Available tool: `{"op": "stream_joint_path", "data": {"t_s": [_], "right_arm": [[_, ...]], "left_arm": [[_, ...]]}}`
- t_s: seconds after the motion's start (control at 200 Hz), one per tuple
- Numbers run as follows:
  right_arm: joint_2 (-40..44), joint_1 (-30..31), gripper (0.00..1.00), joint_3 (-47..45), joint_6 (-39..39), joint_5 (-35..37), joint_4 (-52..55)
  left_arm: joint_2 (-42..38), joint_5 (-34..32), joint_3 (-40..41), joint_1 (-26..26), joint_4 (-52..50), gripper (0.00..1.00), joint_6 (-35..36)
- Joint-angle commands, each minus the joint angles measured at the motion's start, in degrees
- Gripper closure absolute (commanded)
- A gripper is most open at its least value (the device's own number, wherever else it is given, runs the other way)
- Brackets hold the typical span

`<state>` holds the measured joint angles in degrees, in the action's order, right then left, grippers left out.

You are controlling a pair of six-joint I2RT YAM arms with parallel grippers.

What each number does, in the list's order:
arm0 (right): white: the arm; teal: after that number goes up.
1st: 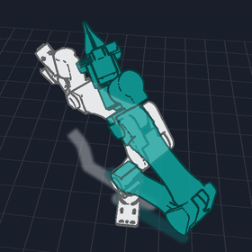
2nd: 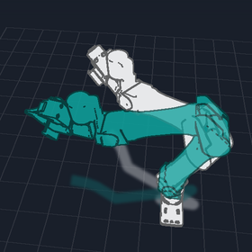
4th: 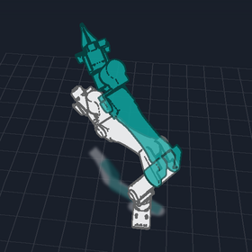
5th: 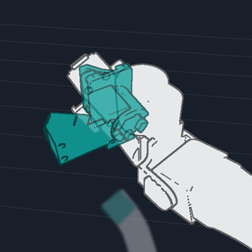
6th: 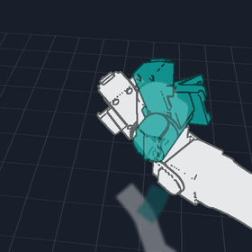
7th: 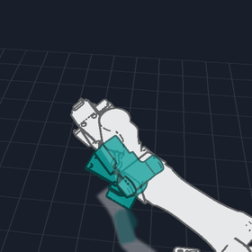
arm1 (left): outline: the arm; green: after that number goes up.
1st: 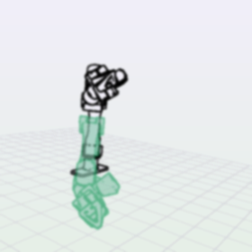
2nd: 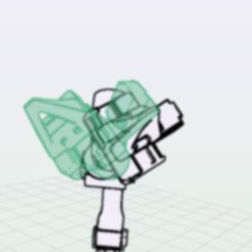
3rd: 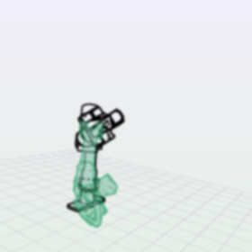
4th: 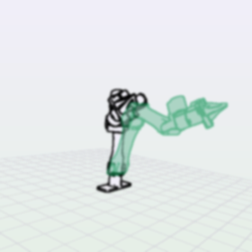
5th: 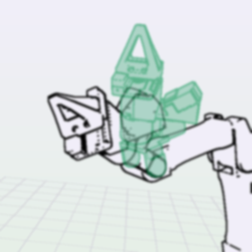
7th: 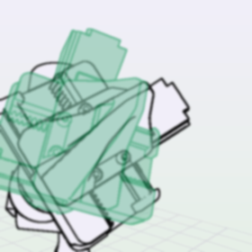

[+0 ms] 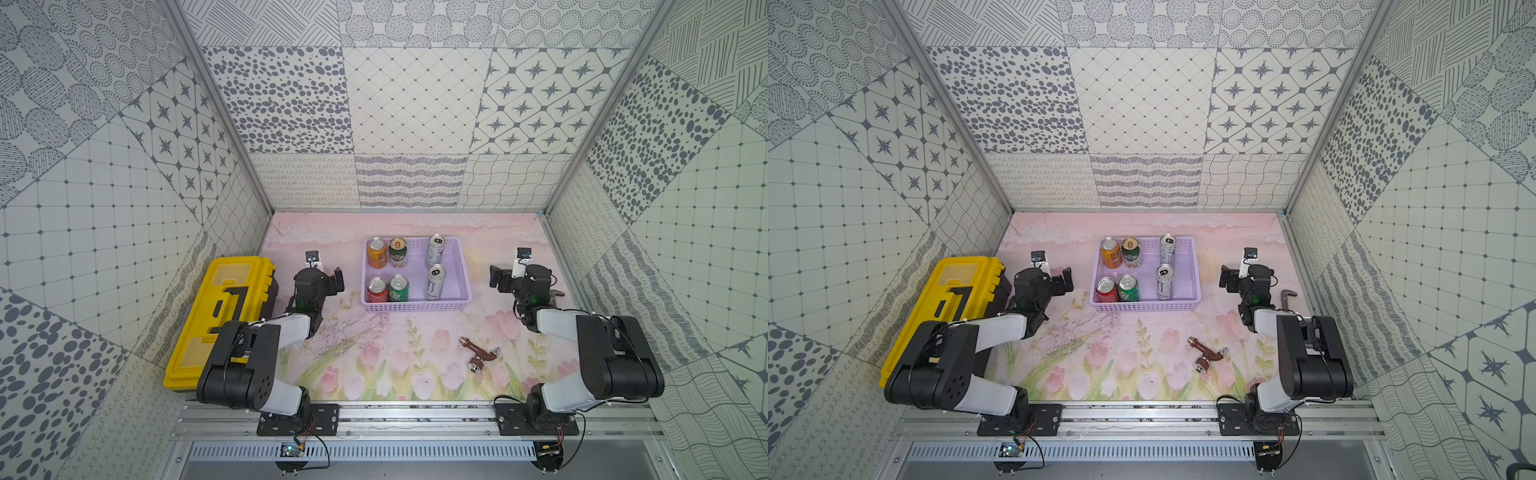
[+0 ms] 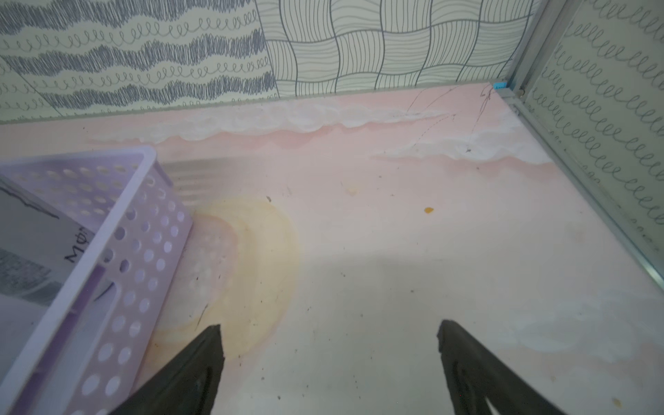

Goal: Take out the drinks from the basket
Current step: Move the basket to the center of the board.

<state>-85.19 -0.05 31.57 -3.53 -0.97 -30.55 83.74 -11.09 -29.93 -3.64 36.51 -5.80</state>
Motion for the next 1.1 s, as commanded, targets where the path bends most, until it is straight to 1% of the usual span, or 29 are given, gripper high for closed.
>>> {"op": "stream_joint_path", "data": {"t_s": [0.0,0.105,0.16,0.22,0.275,0.315,0.335,0.37,0.395,0.455,0.47,0.51,0.545,0.57,0.6,0.62,0.72,0.76,0.815,0.895,1.021,1.096], "right_arm": [[3.6,1.1,0.03,3.7,-0.8,4.3,8.3],[6.1,1.9,0.03,5.0,-3.0,9.4,10.3],[6.6,2.5,0.03,6.7,-4.0,13.1,12.5],[6.6,2.6,0.03,8.3,-6.9,17.3,13.2],[5.5,2.5,0.03,9.8,-15.5,24.2,14.0],[4.6,2.4,0.03,11.3,-23.1,29.0,17.1],[4.4,2.4,0.03,12.2,-28.7,30.8,20.4],[4.4,2.0,0.03,14.2,-37.7,32.7,28.2],[4.4,1.5,0.03,14.9,-40.5,31.7,30.5],[4.1,0.2,0.03,13.6,-36.5,23.1,26.3],[4.1,0.2,0.04,13.1,-35.9,22.0,25.3],[4.2,0.2,0.11,11.7,-35.4,19.8,22.8],[4.4,0.2,0.13,10.3,-35.5,19.0,20.3],[4.7,0.2,0.11,9.5,-35.7,18.3,19.3],[5.0,0.2,0.05,9.3,-35.2,17.2,19.2],[5.0,0.2,0.03,9.8,-34.5,16.1,20.2],[3.7,0.7,0.03,16.0,-30.5,12.4,30.8],[3.0,1.3,0.03,18.0,-28.6,11.8,33.9],[2.7,2.6,0.03,19.2,-27.0,13.0,36.1],[3.3,4.2,0.03,18.5,-25.7,13.6,35.1],[2.4,6.7,0.03,20.0,-23.5,11.9,37.0],[1.0,8.7,0.03,22.0,-22.0,12.0,39.0]], "left_arm": [[-5.0,-4.0,-4.5,-0.6,-11.5,0.01,-0.9],[-8.4,-6.6,-5.3,-2.9,-9.0,0.00,-0.6],[-8.7,-4.9,-6.4,-3.5,-6.5,0.00,-1.2],[-7.3,-2.2,-9.2,-3.4,-5.5,0.00,-4.9],[-5.0,-2.4,-13.5,-3.4,-7.1,0.00,-11.6],[-3.8,-3.3,-17.9,-3.4,-13.3,0.00,-18.7],[-3.4,-3.2,-20.2,-3.5,-17.5,0.00,-22.0],[-2.6,-2.2,-24.5,-3.4,-23.6,0.00,-25.8],[-2.1,-1.1,-26.2,-3.4,-26.0,0.00,-27.2],[-1.6,1.2,-27.8,-3.4,-29.8,0.00,-30.6],[-1.6,1.6,-27.7,-3.3,-30.2,0.00,-31.5],[-1.9,3.0,-26.5,-3.3,-29.4,0.00,-33.3],[-2.2,5.3,-24.7,-3.2,-26.4,0.00,-33.7],[-2.3,7.1,-23.4,-3.1,-23.9,0.00,-33.7],[-2.4,8.5,-22.3,-3.0,-21.6,0.00,-34.4],[-2.4,9.4,-21.8,-3.0,-20.2,0.00,-35.0],[-2.7,11.8,-19.5,-3.0,-14.3,0.00,-40.3],[-2.8,13.0,-19.2,-2.9,-12.7,0.00,-42.4],[-2.6,15.8,-19.9,-2.9,-12.0,0.00,-44.8],[-1.4,19.4,-22.5,-2.9,-15.4,0.00,-47.0],[1.6,24.8,-29.1,-3.1,-26.7,0.00,-45.4],[3.3,27.7,-31.3,-3.2,-30.9,0.00,-44.9]]}}
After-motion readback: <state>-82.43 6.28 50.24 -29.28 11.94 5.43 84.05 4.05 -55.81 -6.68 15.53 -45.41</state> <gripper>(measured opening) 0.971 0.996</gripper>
